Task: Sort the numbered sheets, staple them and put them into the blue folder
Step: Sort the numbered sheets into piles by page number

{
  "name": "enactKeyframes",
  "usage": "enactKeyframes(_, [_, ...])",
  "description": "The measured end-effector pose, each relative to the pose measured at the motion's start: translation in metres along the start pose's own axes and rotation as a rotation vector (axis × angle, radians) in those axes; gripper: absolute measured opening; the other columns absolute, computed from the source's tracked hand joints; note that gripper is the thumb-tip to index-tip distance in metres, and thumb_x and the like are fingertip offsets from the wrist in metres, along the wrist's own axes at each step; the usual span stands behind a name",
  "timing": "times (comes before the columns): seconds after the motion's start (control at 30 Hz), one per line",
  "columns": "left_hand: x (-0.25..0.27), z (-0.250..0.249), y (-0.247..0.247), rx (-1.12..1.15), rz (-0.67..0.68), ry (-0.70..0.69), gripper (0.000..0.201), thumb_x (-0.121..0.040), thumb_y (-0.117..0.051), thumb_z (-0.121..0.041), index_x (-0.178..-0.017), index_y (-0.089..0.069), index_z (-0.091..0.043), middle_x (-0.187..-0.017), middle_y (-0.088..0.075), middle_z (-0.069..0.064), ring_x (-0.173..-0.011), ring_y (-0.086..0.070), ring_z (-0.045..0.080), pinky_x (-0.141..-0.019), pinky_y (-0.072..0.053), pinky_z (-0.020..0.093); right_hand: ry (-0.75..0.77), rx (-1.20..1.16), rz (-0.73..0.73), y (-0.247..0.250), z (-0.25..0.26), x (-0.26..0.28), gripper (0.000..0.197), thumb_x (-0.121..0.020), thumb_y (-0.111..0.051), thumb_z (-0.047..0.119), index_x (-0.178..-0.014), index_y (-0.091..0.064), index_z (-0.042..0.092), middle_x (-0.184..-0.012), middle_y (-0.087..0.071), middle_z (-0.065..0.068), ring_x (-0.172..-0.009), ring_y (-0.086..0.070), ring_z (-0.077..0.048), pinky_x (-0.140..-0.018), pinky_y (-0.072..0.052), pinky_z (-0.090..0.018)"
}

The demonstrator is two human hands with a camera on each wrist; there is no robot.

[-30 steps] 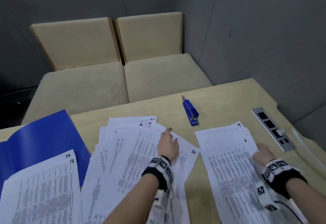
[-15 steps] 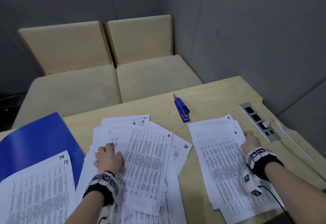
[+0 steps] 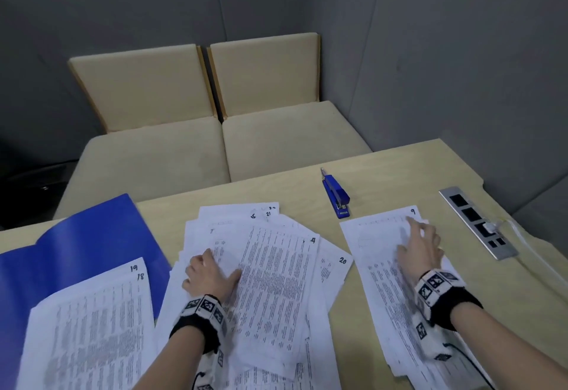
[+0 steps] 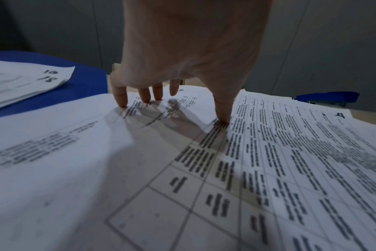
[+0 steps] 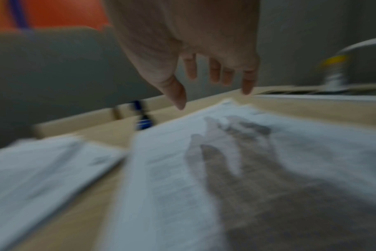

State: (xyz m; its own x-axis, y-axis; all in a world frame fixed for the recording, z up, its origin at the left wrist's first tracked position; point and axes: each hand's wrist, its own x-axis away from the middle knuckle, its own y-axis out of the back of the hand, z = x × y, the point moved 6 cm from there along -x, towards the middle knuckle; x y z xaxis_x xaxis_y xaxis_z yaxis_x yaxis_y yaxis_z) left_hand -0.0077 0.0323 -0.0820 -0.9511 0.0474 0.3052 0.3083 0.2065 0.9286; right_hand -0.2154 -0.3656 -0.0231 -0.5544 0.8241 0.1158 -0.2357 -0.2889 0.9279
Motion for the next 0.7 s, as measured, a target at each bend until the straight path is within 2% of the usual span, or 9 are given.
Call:
enactKeyframes(0.07, [-0.002, 0.002, 0.002, -0.03, 0.008, 0.0, 0.091, -0.073, -0.06, -0.069, -0.137, -0.028, -0.014, -0.134, -0.033, 0.013, -0.124, -0.035, 0.032, -0.099, -0.036, 0.046, 0.169, -0.131, 0.092, -0.029, 0.049, 0.027, 0.032, -0.089, -0.054, 0.011, -0.12, -0.051, 0.019, -0.124, -0.045, -0.007, -0.118, -0.044, -0.027, -0.094, -0.043, -0.042])
enactKeyframes(0.13, [-0.001, 0.001, 0.006, -0.069, 0.024, 0.003, 0.086, -0.072, -0.061, -0.069, -0.131, -0.032, -0.014, -0.129, -0.035, 0.012, -0.121, -0.037, 0.03, -0.096, -0.039, 0.045, 0.16, -0.301, 0.274, -0.067, 0.08, 0.057, 0.01, -0.091, -0.052, 0.016, -0.099, -0.056, 0.02, -0.102, -0.057, -0.003, -0.098, -0.057, -0.023, -0.085, -0.05, -0.038])
enactKeyframes(0.2, [-0.002, 0.001, 0.007, -0.046, 0.046, 0.005, 0.081, -0.073, -0.066, -0.063, -0.127, -0.034, -0.013, -0.128, -0.036, 0.012, -0.121, -0.037, 0.031, -0.095, -0.041, 0.045, 0.012, -0.477, 0.475, -0.103, 0.095, 0.081, 0.01, -0.091, -0.054, 0.019, -0.101, -0.054, 0.018, -0.093, -0.059, -0.004, -0.08, -0.059, -0.024, -0.075, -0.055, -0.037])
enactKeyframes(0.27, [-0.001, 0.002, 0.007, -0.007, 0.077, 0.011, 0.076, -0.073, -0.069, -0.057, -0.125, -0.035, -0.013, -0.128, -0.038, 0.012, -0.122, -0.038, 0.031, -0.096, -0.04, 0.046, -0.084, -0.553, 0.566, -0.126, 0.101, 0.094, 0.026, -0.092, -0.055, 0.02, -0.117, -0.05, 0.014, -0.099, -0.059, -0.008, -0.075, -0.057, -0.023, -0.068, -0.051, -0.031])
enactKeyframes(0.33, [-0.002, 0.004, 0.007, 0.029, 0.097, 0.022, 0.066, -0.073, -0.071, -0.054, -0.118, -0.04, -0.017, -0.124, -0.046, 0.009, -0.12, -0.042, 0.029, -0.097, -0.038, 0.045, -0.082, -0.502, 0.538, -0.132, 0.103, 0.096, 0.034, -0.091, -0.055, 0.022, -0.123, -0.047, 0.014, -0.103, -0.059, -0.008, -0.086, -0.06, -0.024, -0.076, -0.047, -0.029])
enactKeyframes(0.43, [-0.002, 0.008, 0.005, 0.063, 0.167, 0.066, 0.053, -0.073, -0.071, -0.051, -0.109, -0.045, -0.022, -0.113, -0.054, 0.002, -0.115, -0.048, 0.025, -0.096, -0.034, 0.041, -0.114, -0.5, 0.536, -0.138, 0.103, 0.097, 0.033, -0.089, -0.058, 0.024, -0.119, -0.048, 0.014, -0.11, -0.058, -0.008, -0.093, -0.061, -0.025, -0.083, -0.048, -0.034])
enactKeyframes(0.53, [0.0, 0.007, -0.001, 0.197, 0.205, 0.061, 0.032, -0.07, -0.072, -0.038, -0.089, -0.052, -0.021, -0.098, -0.062, 0.001, -0.102, -0.056, 0.023, -0.094, -0.044, 0.038, -0.182, -0.62, 0.557, -0.141, 0.103, 0.096, 0.028, -0.084, -0.064, 0.02, -0.108, -0.051, 0.012, -0.109, -0.06, -0.01, -0.093, -0.061, -0.027, -0.087, -0.05, -0.04])
enactKeyframes(0.63, [0.012, 0.003, -0.005, 0.42, 0.239, -0.063, 0.018, -0.068, -0.072, -0.024, -0.068, -0.054, -0.023, -0.071, -0.062, -0.004, -0.073, -0.061, 0.019, -0.075, -0.053, 0.034, -0.255, -0.708, 0.521, -0.137, 0.102, 0.093, 0.026, -0.082, -0.066, 0.021, -0.101, -0.052, 0.01, -0.105, -0.061, -0.011, -0.095, -0.061, -0.028, -0.091, -0.051, -0.044])
enactKeyframes(0.7, [0.022, 0.002, -0.01, 0.444, 0.352, -0.183, 0.015, -0.069, -0.076, -0.028, -0.071, -0.063, -0.023, -0.072, -0.067, -0.007, -0.07, -0.064, 0.015, -0.07, -0.054, 0.032, -0.257, -0.701, 0.494, -0.133, 0.097, 0.09, 0.034, -0.082, -0.064, 0.02, -0.113, -0.054, 0.009, -0.114, -0.062, -0.011, -0.101, -0.061, -0.03, -0.093, -0.051, -0.044])
